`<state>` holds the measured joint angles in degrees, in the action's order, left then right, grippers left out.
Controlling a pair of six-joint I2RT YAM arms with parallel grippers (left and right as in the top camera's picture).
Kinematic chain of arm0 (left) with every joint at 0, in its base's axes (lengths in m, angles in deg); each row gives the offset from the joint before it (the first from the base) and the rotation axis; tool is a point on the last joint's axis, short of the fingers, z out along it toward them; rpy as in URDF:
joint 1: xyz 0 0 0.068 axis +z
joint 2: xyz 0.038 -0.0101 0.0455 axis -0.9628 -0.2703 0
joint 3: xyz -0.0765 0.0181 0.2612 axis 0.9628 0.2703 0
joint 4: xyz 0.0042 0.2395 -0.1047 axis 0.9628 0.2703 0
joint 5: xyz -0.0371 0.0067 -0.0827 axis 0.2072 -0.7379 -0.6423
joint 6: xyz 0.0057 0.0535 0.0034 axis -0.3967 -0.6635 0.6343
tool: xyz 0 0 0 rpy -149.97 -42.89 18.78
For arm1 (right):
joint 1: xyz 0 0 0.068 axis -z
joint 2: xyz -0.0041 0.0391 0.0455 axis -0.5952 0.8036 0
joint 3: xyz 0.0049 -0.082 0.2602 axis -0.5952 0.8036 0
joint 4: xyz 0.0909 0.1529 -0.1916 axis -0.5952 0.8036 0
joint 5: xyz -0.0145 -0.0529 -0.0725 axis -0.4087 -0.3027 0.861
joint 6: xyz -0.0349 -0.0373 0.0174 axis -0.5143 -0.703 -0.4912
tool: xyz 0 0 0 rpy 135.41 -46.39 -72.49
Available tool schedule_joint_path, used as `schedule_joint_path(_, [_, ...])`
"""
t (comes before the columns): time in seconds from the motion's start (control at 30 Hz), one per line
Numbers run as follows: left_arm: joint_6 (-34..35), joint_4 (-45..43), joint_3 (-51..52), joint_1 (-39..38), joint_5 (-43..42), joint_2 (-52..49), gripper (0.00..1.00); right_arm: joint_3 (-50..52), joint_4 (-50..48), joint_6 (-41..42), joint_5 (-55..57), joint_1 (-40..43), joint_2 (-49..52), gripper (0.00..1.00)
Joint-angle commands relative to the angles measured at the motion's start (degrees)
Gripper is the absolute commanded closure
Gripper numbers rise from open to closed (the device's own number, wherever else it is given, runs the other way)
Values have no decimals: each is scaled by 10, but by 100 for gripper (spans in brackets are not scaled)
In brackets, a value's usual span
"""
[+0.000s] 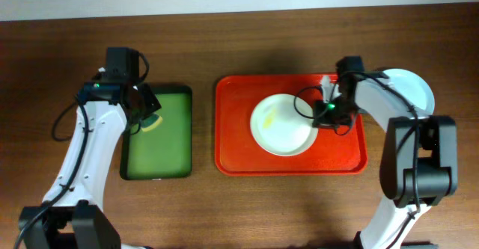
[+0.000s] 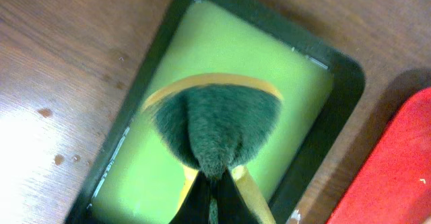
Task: Clean dirty plates on tray and stack at the side
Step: 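Grip the cream-white plate rim with the right gripper and pull it center, then scrub the cream-white plate with the sponge in the left gripper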
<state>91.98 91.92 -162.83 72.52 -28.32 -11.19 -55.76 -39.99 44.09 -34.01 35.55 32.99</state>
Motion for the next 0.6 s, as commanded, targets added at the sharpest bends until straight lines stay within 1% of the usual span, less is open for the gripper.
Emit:
schedule_joint_path(0.0, [1,-43,72,1,-36,5,100,3,-27,57,27,-45,5,96])
schedule_joint_path(0.03, [1,-80,108,1,-42,5,100,3,-38,84,32,-51,5,96])
schedule_joint_path(0.07, [1,-133,149,1,-73,5,100,3,-46,94,31,-52,5,96])
schedule_joint_path(0.1, [1,-170,178,1,-91,3,100,3,-47,94,31,-52,5,96])
schedule_joint_path(0.17, [2,-221,226,1,-101,-5,100,3,-48,94,31,-52,5,96])
schedule_joint_path(0.27, [1,-231,229,1,-99,-40,100,3,-52,94,31,-52,5,96])
schedule_joint_path(0.33, [-1,-236,224,1,-82,-41,100,3,-54,94,31,-52,5,96])
schedule_joint_path(0.37, [-29,-230,210,1,-82,-30,100,3,-57,94,31,-55,5,96])
schedule_joint_path(0.4, [-43,-206,185,1,-81,-7,100,3,-62,94,31,-62,5,96])
schedule_joint_path(0.47, [-43,-178,147,1,-80,47,100,3,-79,94,31,-86,5,96])
schedule_joint_path(0.57, [-42,-178,141,1,-86,113,100,3,-97,94,48,-121,5,96])
